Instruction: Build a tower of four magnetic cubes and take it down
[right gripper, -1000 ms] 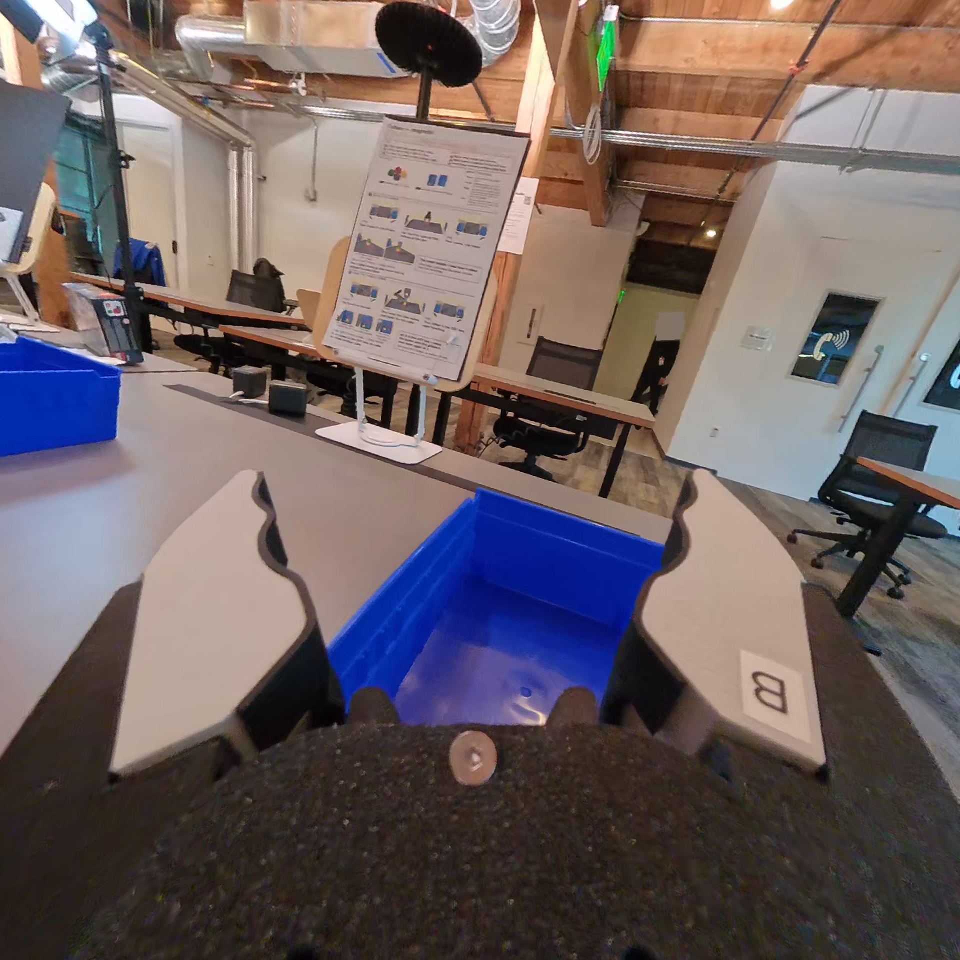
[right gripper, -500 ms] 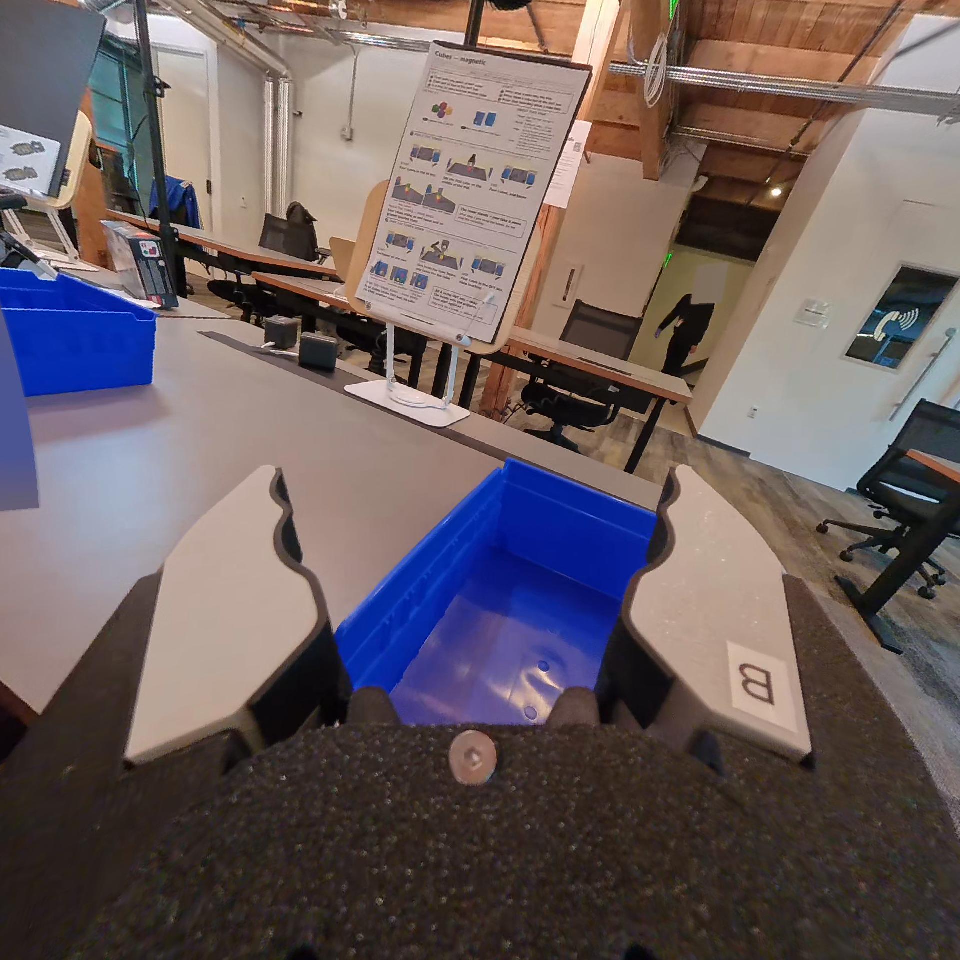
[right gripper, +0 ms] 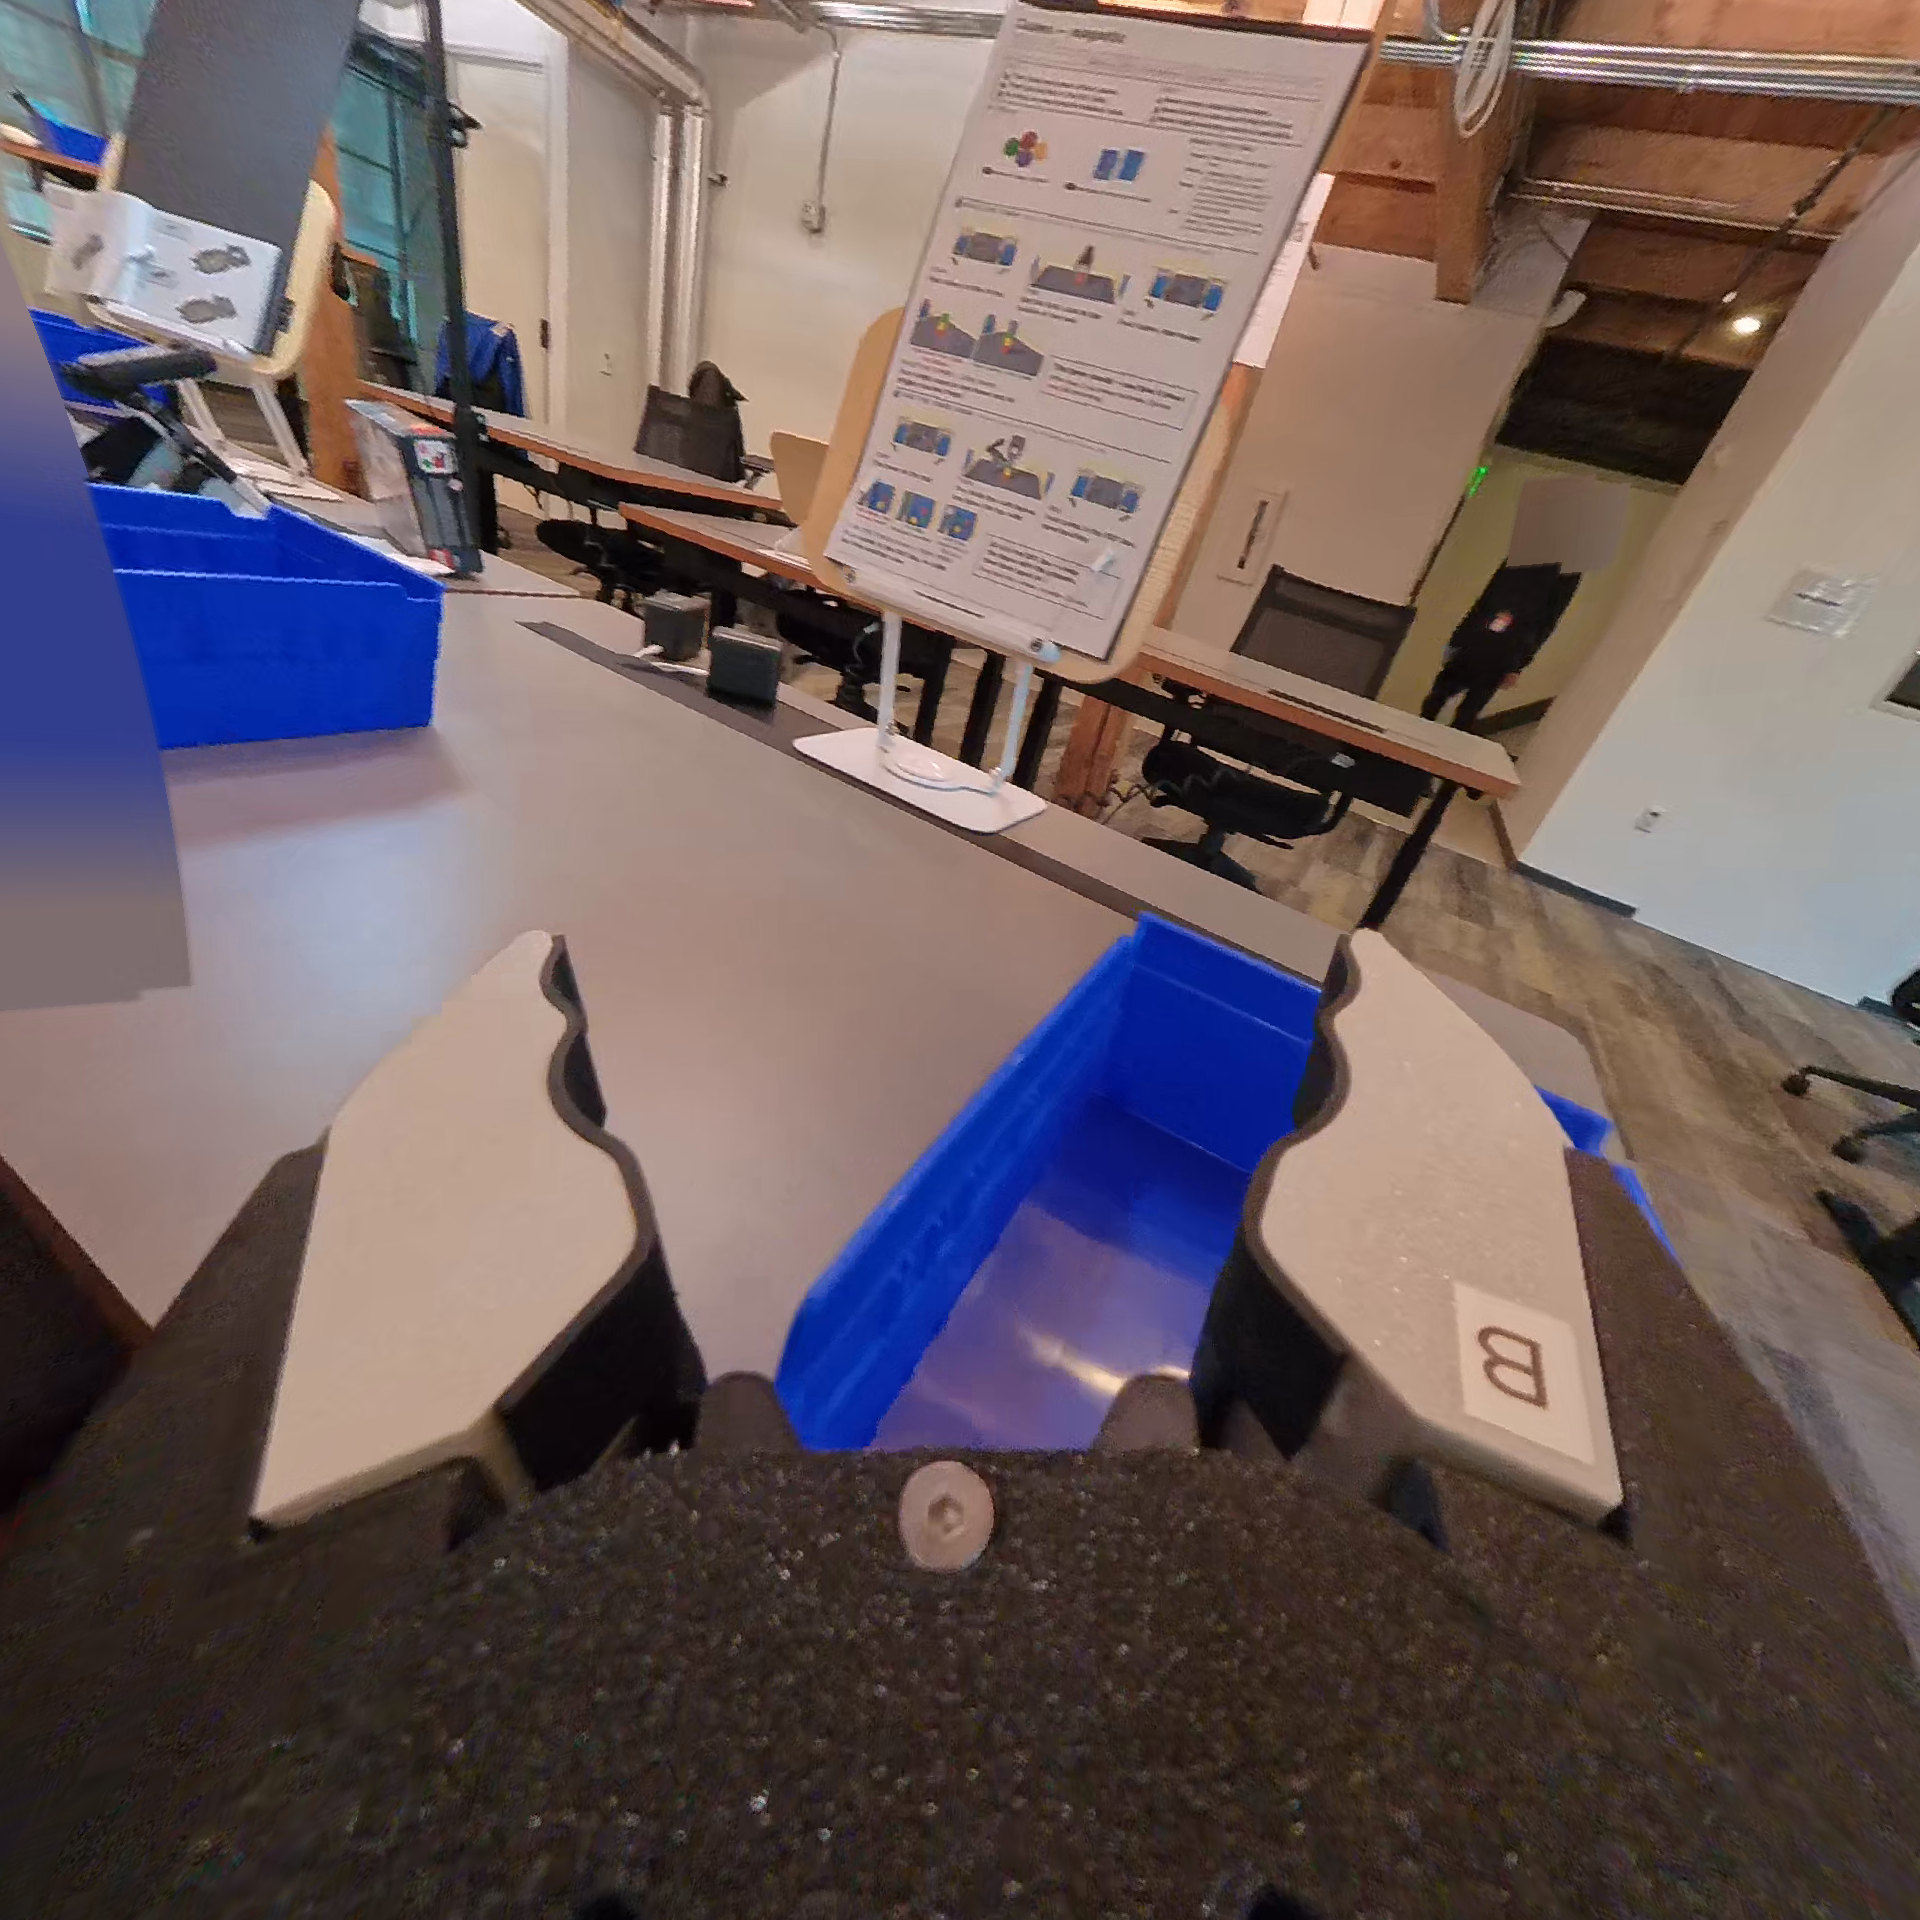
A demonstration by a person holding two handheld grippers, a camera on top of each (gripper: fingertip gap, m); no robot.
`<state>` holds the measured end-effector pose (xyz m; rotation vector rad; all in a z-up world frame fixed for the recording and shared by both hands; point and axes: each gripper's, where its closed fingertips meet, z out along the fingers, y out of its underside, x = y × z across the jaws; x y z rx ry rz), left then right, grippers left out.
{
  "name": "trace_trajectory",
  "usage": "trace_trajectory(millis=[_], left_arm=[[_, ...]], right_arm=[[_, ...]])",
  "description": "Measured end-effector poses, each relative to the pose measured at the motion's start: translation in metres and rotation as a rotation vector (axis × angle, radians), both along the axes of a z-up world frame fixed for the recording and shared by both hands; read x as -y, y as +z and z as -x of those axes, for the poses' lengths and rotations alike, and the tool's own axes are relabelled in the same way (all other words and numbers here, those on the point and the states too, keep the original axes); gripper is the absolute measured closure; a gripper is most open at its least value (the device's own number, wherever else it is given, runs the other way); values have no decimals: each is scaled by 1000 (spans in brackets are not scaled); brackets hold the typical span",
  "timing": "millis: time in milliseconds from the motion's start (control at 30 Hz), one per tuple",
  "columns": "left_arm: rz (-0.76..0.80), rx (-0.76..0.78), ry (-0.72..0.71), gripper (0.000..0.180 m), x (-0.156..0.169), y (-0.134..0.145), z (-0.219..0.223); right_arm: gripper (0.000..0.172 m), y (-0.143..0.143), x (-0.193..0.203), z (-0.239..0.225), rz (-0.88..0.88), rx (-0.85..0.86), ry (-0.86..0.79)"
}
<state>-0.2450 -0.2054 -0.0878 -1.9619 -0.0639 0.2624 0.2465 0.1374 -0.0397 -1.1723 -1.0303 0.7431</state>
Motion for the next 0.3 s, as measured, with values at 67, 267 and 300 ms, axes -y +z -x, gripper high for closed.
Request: trace_trajectory(millis=[67, 267, 300], left_arm=[[-179, 1, -54, 133, -5, 37, -18], [-566, 275, -390, 133, -46, 97, -114], [-604, 349, -451, 133, -55, 100, -131]], right_arm=[[41, 0, 10, 15, -4, 2, 43], [41, 13, 71, 86, -122, -10, 255], [42, 17, 85, 101, -159, -18, 298]])
